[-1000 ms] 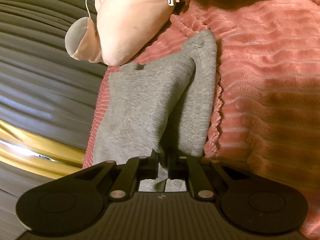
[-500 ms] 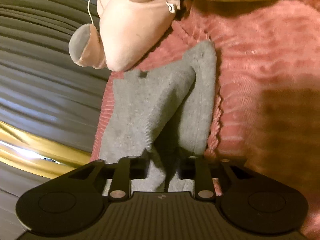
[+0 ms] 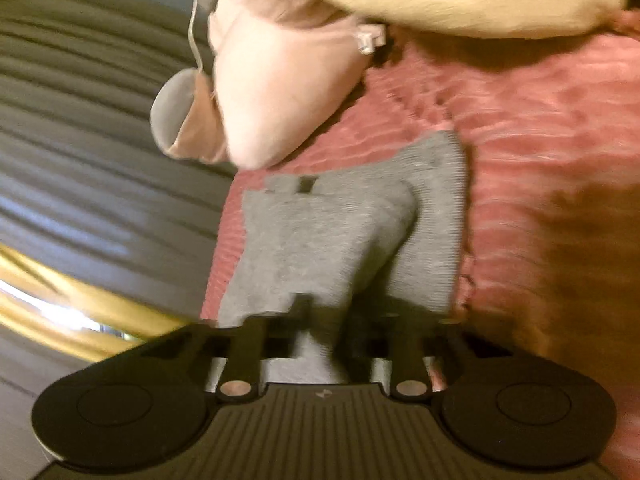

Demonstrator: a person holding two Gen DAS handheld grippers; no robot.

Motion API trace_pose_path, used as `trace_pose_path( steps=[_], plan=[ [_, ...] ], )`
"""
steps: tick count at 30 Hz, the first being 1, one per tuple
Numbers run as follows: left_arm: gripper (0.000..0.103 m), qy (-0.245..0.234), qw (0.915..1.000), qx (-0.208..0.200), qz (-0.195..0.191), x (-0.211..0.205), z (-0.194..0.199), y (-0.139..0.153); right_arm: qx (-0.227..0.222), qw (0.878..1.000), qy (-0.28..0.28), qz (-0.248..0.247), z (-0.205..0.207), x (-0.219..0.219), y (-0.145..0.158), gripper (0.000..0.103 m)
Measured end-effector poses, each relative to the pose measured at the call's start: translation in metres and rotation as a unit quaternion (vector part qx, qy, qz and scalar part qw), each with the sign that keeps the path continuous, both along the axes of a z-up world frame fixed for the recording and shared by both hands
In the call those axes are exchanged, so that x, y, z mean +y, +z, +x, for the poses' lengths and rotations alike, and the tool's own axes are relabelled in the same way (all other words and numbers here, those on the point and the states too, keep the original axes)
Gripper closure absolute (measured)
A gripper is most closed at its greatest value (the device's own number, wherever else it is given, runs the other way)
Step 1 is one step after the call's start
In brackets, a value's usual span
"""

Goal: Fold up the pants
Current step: 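Open the left tool to release the waistband onto the bed, then open the right tool to release the leg hems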

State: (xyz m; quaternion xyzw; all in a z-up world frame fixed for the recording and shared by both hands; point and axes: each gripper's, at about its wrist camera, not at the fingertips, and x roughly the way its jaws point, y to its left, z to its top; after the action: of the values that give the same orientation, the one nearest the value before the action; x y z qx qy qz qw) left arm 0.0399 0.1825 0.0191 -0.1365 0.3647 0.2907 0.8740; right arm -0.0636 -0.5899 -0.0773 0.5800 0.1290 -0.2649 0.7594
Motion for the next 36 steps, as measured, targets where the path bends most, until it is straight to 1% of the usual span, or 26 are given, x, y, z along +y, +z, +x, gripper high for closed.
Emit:
trace_pose_path(
  steps=[2,3,4,5,6,7,8,9,10,11,14,15,16,18,19,21,22,23,24,25,27,30,32,33,34,36],
  plan=[
    [0.012,-0.005,1.0000,-0.001,0.008,-0.004,-0.001,0.002,0.005,1.000,0.004,-0.003,0.007,-0.004,0.000,0.083],
    [0.012,-0.007,0.9999,-0.002,0.013,-0.006,-0.002,0.003,0.008,1.000,0.006,0.001,0.010,-0.006,-0.001,0.076],
    [0.012,-0.009,0.9998,-0.002,0.016,-0.007,-0.003,0.004,0.010,1.000,0.014,0.008,0.014,-0.008,-0.003,0.073],
    [0.012,-0.011,0.9997,-0.002,0.021,-0.010,-0.003,0.005,0.012,1.000,0.021,0.009,0.017,-0.010,-0.004,0.073],
    [0.011,-0.014,0.9996,-0.001,0.026,-0.012,-0.003,0.006,0.016,1.000,0.026,0.003,0.020,-0.011,-0.002,0.075],
    [0.011,-0.018,0.9993,-0.002,0.033,-0.015,-0.003,0.007,0.025,0.999,0.029,-0.006,0.023,-0.011,0.002,0.087],
    [0.011,-0.022,0.9990,-0.002,0.040,-0.018,-0.003,0.008,0.034,0.999,0.033,-0.023,0.026,-0.010,0.009,0.093],
    [0.011,-0.027,0.9985,-0.002,0.047,-0.021,-0.003,0.010,0.035,0.998,0.039,-0.040,0.027,-0.010,0.017,0.095],
    [0.011,-0.030,0.9980,-0.003,0.055,-0.024,-0.003,0.011,0.024,0.997,0.044,-0.061,0.026,-0.007,0.028,0.096],
    [0.011,-0.034,0.9975,-0.003,0.061,-0.026,-0.004,0.012,0.003,0.996,0.049,-0.078,0.023,-0.006,0.042,0.097],
    [0.010,-0.047,0.9959,-0.007,0.077,-0.033,-0.004,0.015,-0.068,0.992,0.052,-0.092,0.009,-0.008,0.076,0.099],
    [0.010,-0.051,0.9954,-0.009,0.081,-0.034,-0.004,0.016,-0.088,0.990,0.053,-0.093,0.003,-0.009,0.082,0.099],
    [0.010,-0.056,0.9948,-0.012,0.085,-0.036,-0.005,0.017,-0.098,0.989,0.050,-0.098,-0.005,-0.009,0.087,0.099],
    [0.009,-0.066,0.9935,-0.021,0.091,-0.039,-0.007,0.020,-0.097,0.988,0.046,-0.107,-0.018,-0.009,0.087,0.099],
    [0.009,-0.072,0.9929,-0.025,0.092,-0.040,-0.007,0.021,-0.076,0.989,0.047,-0.121,-0.021,-0.008,0.083,0.099],
    [0.009,-0.085,0.9916,-0.026,0.095,-0.043,-0.006,0.020,0.010,0.984,0.057,-0.166,-0.014,-0.008,0.068,0.098],
    [0.009,-0.094,0.9906,-0.022,0.097,-0.045,-0.005,0.019,0.076,0.980,0.068,-0.174,-0.007,-0.009,0.055,0.097],
    [0.009,-0.101,0.9897,-0.019,0.099,-0.047,-0.004,0.018,0.130,0.974,0.075,-0.169,0.000,-0.011,0.041,0.097],
    [0.008,-0.109,0.9886,-0.017,0.103,-0.050,-0.003,0.017,0.161,0.970,0.078,-0.164,0.002,-0.012,0.029,0.096],
    [0.009,-0.121,0.9868,-0.015,0.107,-0.054,-0.002,0.017,0.167,0.970,0.074,-0.158,0.001,-0.013,0.023,0.096],
    [0.008,-0.142,0.9832,-0.018,0.113,-0.061,-0.002,0.017,0.141,0.977,0.059,-0.151,-0.005,-0.012,0.021,0.095],
    [0.008,-0.184,0.9740,-0.021,0.130,-0.079,-0.002,0.017,0.145,0.978,0.049,-0.142,-0.007,-0.013,0.028,0.094],
    [0.008,-0.225,0.9630,-0.022,0.147,-0.097,-0.003,0.015,0.167,0.973,0.020,-0.155,-0.012,-0.011,0.037,0.093],
    [0.008,-0.248,0.9552,-0.020,0.160,-0.109,-0.003,0.013,0.181,0.970,-0.002,-0.165,-0.016,-0.008,0.043,0.092],
    [0.008,-0.267,0.9476,-0.018,0.174,-0.119,-0.003,0.011,0.190,0.967,-0.021,-0.170,-0.019,-0.006,0.049,0.087],
    [0.008,-0.300,0.9334,-0.013,0.196,-0.142,-0.003,0.006,0.188,0.964,-0.042,-0.183,-0.020,0.002,0.060,0.087]
  ],
)
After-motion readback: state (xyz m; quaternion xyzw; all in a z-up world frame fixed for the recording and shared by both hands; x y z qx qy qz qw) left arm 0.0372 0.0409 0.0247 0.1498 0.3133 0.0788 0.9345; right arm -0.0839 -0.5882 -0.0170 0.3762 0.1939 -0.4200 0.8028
